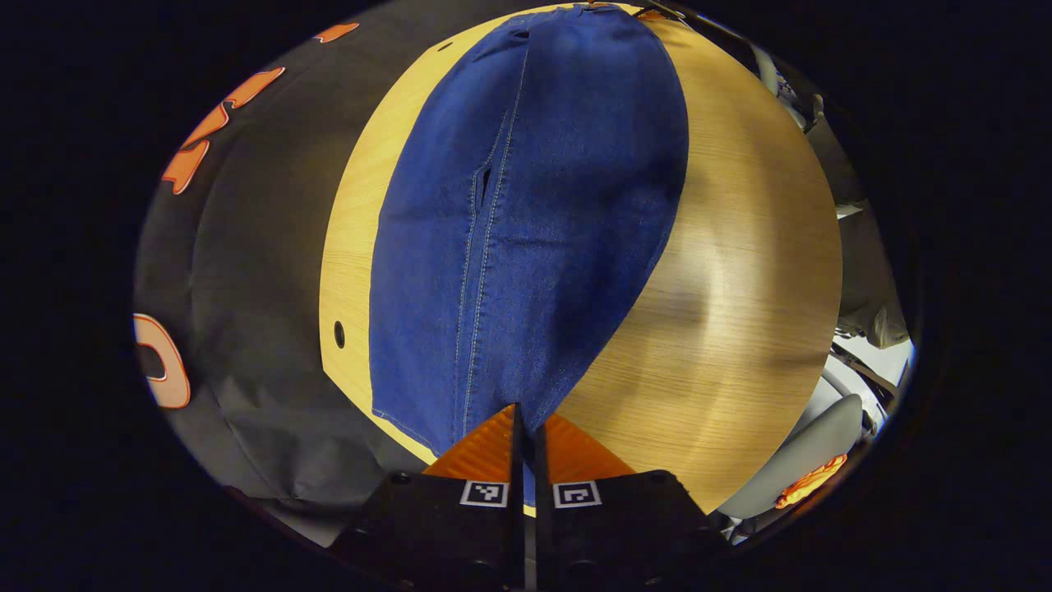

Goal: Grasp the waist and the cuffs of the jeans and fold them to make the two legs overlap; first hold the waist and fold one-third of the jeans toward the cuffs, then hold the cuffs and fold the remaining one-third in the same direction to finish folding.

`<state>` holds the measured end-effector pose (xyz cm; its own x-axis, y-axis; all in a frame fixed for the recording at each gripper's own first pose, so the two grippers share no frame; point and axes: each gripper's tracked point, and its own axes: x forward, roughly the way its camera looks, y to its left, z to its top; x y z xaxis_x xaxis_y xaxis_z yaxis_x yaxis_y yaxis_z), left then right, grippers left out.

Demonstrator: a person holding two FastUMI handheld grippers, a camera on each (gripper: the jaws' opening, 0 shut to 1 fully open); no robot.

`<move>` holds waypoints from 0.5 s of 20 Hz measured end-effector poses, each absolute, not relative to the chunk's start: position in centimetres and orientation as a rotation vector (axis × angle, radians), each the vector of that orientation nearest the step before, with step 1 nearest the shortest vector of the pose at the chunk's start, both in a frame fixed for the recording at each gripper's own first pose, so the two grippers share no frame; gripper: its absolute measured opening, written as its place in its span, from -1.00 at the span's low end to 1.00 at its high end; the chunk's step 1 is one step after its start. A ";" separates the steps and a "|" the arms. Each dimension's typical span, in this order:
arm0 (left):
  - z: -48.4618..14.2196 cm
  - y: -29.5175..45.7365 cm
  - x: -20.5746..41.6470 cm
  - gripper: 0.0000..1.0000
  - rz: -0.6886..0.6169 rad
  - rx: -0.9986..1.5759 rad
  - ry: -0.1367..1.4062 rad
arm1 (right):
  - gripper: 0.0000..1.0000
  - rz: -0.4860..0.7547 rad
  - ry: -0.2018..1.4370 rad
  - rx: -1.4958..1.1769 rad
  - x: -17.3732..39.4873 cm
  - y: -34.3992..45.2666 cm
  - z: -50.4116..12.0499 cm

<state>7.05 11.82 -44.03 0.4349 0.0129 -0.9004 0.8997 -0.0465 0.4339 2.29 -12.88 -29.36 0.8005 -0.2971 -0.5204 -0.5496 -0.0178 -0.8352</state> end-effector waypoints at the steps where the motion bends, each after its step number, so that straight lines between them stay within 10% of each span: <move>1: -44.0 11.7 7.0 -0.89 -0.884 1.432 0.864 | 0.80 0.246 0.702 -1.613 2.7 -12.9 -29.7; 6: -44.4 11.4 6.5 -0.89 -0.865 1.396 0.865 | -0.47 0.246 0.756 -1.572 3.3 -13.5 -31.0; 7: -44.3 11.6 6.6 -0.89 -0.861 1.401 0.861 | -0.96 0.253 0.770 -1.552 3.3 -13.3 -31.3; 10: -43.9 11.8 6.4 -0.89 -0.862 1.405 0.869 | -0.89 0.323 0.862 -1.418 2.9 -13.6 -31.3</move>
<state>6.38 11.80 -43.88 0.4442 0.0103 -0.8959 0.8959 -0.0079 0.4441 2.86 -13.63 -31.27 0.6681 -0.2893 -0.6855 -0.6682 0.1718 -0.7238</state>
